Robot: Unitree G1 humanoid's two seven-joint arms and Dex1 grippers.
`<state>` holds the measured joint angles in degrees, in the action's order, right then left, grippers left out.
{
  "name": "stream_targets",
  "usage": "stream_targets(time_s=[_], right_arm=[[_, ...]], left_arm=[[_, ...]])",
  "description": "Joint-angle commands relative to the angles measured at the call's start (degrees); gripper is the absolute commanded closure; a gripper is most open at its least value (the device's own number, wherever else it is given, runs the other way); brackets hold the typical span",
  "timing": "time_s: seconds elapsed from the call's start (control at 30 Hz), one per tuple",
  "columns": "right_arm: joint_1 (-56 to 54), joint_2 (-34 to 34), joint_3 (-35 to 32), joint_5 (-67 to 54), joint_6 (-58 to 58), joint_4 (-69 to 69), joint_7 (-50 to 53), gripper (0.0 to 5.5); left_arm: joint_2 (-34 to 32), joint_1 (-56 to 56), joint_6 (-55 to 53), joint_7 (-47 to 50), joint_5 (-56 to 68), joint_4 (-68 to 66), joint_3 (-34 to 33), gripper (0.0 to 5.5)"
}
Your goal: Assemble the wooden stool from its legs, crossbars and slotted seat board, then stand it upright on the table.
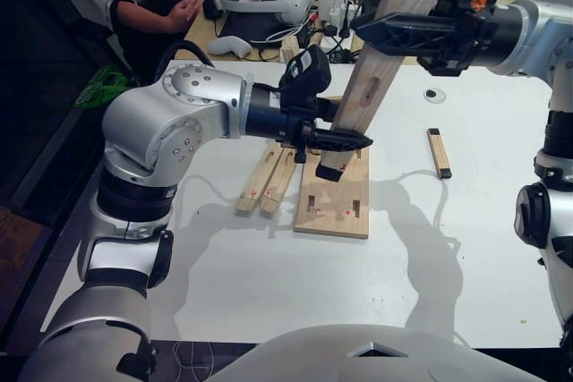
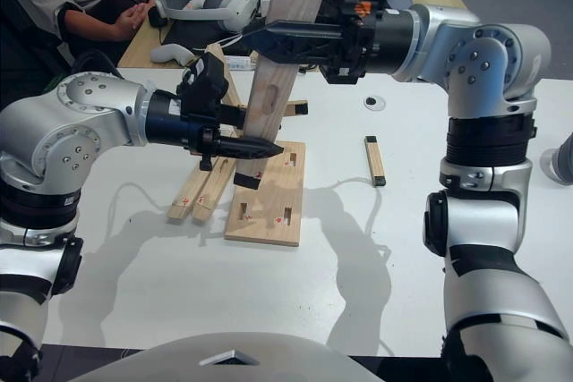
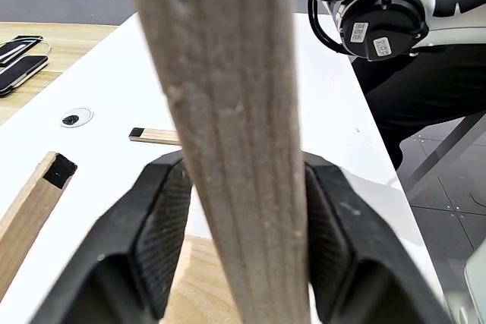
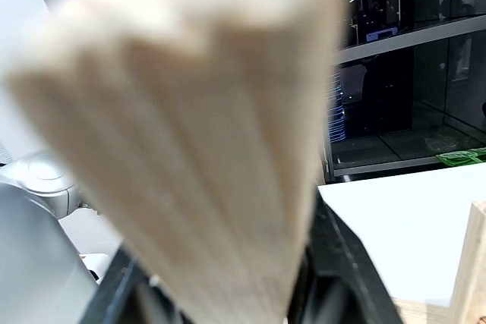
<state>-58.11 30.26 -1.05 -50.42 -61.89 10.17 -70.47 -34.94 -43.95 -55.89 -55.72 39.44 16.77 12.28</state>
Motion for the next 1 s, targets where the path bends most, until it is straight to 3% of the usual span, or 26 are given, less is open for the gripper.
stream_targets(time_s=[0.03, 0.23, 0.4, 0.5, 0.77, 1.0], right_arm=[[0.14, 1.59, -1.02, 0.51, -0.07, 1.57, -0.60, 4.49], [1.61, 5.03, -3.26, -1.08, -2.29, 0.40, -1.16, 4.50], [1.26, 3.95, -6.24, 0.15, -1.48, 1.84, 4.10, 4.50], [-2.06, 1.19, -9.00, 2.64, 2.31, 6.31, 11.53, 4.50], [-3.87, -4.06, -21.76, 8.27, 13.06, 11.05, 42.69, 4.50], [2.90, -6.49, -20.22, 17.84, 21.15, 7.39, 56.50, 4.50]], left_arm=[[-1.62, -0.92, 0.18, 0.21, -1.67, -0.48, -0.51, 2.81], [-2.22, -0.86, 0.99, 0.95, -3.61, -2.18, -0.80, 1.90], [-0.25, -0.61, 1.67, 4.67, -4.43, -3.82, -3.62, 0.94], [2.48, -0.39, 1.24, 11.07, -4.39, -5.05, -8.13, 0.89], [12.26, -4.88, 1.86, 30.21, -4.93, -8.79, -19.44, 0.89], [18.02, -7.39, 7.65, 45.52, -6.65, -12.45, -28.57, 0.89]])
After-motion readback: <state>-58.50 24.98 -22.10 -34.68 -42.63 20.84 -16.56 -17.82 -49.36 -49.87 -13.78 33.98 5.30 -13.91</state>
